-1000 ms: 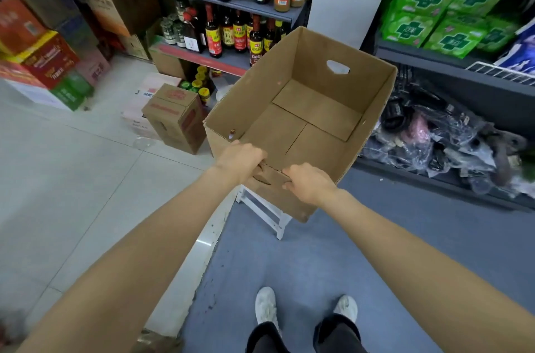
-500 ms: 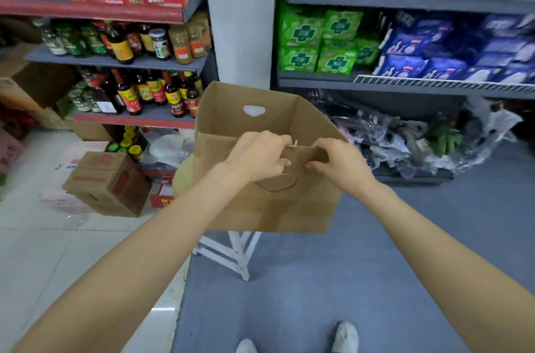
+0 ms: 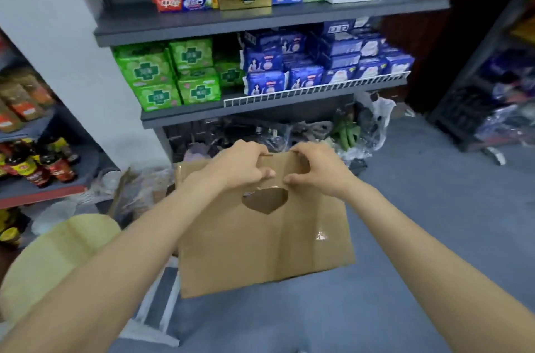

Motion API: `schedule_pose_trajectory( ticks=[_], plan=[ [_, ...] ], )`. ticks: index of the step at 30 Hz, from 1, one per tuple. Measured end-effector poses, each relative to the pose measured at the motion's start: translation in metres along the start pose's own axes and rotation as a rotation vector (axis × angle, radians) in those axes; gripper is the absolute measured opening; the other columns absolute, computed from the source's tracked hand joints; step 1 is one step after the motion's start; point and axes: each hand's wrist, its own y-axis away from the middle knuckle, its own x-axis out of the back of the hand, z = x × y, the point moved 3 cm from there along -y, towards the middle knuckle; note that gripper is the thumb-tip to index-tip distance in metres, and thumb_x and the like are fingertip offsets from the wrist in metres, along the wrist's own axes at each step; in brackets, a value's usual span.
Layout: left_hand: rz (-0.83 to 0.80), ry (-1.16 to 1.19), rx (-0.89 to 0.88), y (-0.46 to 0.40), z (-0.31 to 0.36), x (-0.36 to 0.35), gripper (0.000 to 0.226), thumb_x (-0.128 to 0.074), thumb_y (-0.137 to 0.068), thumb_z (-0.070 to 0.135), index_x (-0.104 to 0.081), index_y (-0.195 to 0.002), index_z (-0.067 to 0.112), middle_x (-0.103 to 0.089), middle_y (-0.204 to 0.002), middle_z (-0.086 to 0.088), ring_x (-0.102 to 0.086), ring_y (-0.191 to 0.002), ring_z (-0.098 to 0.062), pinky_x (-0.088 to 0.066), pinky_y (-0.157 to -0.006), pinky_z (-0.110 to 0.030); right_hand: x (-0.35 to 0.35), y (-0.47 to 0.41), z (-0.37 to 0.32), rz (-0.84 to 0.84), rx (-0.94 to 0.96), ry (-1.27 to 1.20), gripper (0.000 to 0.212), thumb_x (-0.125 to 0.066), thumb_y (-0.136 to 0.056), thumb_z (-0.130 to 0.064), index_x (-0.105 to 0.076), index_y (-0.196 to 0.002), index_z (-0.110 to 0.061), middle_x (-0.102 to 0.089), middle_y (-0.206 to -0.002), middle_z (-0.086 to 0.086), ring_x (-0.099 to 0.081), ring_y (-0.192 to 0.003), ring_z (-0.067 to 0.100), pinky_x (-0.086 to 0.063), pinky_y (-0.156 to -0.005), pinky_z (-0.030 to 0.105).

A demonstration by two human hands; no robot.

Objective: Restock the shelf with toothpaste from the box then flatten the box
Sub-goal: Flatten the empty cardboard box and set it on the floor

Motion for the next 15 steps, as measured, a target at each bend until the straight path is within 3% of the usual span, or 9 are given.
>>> schedule_pose_trajectory(
  ticks=[3,9,15],
  plan=[
    [-0.001,0.056,-0.011,-0.052,0.044,-0.024,0.03,-0.064,-0.081,0.047,-0.061,-0.097,0.021,-0.065,-0.093,-0.003,-0.06,-0.093,-0.025,-0.049,-0.075,-0.036,0.016,0.006,0.062,0.005,-0.067,0.12,0.07,-0.066,-0.074,-0.058,-0.044,-0.13,-0.022,-0.05,-0.122,0.002,-0.041,-0.118,0.023,-0.027,-0.105,0.038],
    [-0.011,0.104,-0.061,-0.165,0.13,-0.06,0.022,-0.064,-0.08,0.046,-0.056,-0.083,0.026,-0.065,-0.093,-0.002,-0.059,-0.093,-0.024,-0.043,-0.07,-0.033,0.053,0.009,0.183,0.003,-0.163,0.218,0.094,-0.072,-0.064,-0.06,-0.031,-0.141,-0.023,-0.04,-0.131,0.001,-0.031,-0.127,0.022,-0.022,-0.11,0.036],
    [-0.102,0.093,-0.189,-0.302,0.213,-0.088,0.038,-0.068,-0.076,0.048,-0.057,-0.095,0.017,-0.064,-0.1,-0.002,-0.06,-0.095,-0.023,-0.045,-0.071,-0.032,0.093,-0.023,0.318,0.044,-0.306,0.326,0.076,-0.066,-0.068,-0.053,-0.038,-0.132,-0.022,-0.044,-0.12,0.004,-0.039,-0.117,0.026,-0.027,-0.104,0.037]
  ],
)
